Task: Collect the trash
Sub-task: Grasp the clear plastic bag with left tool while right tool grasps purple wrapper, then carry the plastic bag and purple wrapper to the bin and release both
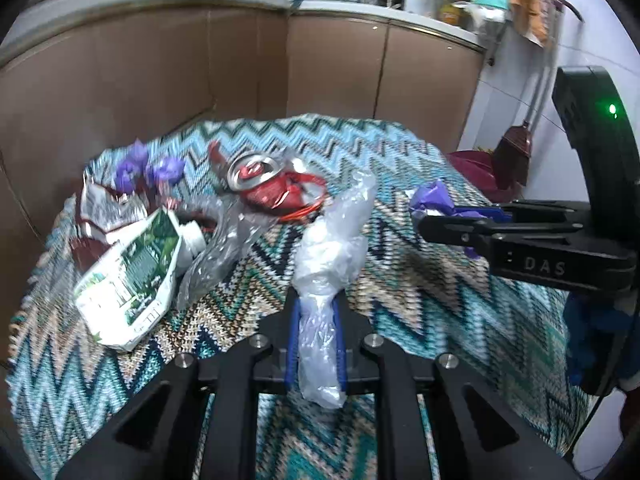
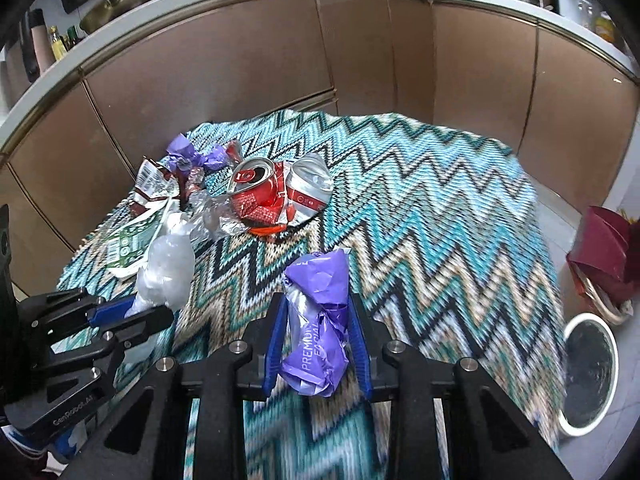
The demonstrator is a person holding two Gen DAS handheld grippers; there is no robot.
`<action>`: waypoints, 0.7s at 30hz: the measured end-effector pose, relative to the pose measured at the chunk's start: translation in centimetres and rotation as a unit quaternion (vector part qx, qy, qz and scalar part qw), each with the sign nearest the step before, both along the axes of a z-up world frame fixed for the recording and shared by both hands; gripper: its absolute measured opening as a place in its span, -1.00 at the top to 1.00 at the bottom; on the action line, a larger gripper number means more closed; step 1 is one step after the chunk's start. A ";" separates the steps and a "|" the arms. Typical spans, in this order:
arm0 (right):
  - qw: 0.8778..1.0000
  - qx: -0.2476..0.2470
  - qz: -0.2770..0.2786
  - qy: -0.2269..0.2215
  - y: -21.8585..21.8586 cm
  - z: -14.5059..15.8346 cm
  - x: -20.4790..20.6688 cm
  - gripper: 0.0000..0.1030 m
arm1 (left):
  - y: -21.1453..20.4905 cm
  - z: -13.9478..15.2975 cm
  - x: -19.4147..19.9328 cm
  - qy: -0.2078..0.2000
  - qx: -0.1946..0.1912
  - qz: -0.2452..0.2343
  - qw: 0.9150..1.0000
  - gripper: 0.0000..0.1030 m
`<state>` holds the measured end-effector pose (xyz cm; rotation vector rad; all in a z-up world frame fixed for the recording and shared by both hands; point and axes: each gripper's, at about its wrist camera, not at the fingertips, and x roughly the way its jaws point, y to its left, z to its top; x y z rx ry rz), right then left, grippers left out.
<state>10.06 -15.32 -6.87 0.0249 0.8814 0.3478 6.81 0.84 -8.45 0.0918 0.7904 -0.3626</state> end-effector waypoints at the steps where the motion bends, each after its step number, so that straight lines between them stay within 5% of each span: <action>1: 1.000 0.001 -0.003 -0.005 -0.3 0.5 -0.9 0.46 | -0.4 0.4 -0.7 -0.010 0.005 -0.006 1.000 0.73; 11: 0.999 0.011 -0.032 -0.043 -2.3 3.7 -6.2 0.46 | -3.2 3.6 -5.1 -0.071 0.037 -0.041 0.996 0.74; 21: 0.994 0.030 -0.085 -0.060 -7.9 4.1 -8.9 0.46 | -7.2 5.0 -6.1 -0.091 0.065 -0.082 0.990 0.74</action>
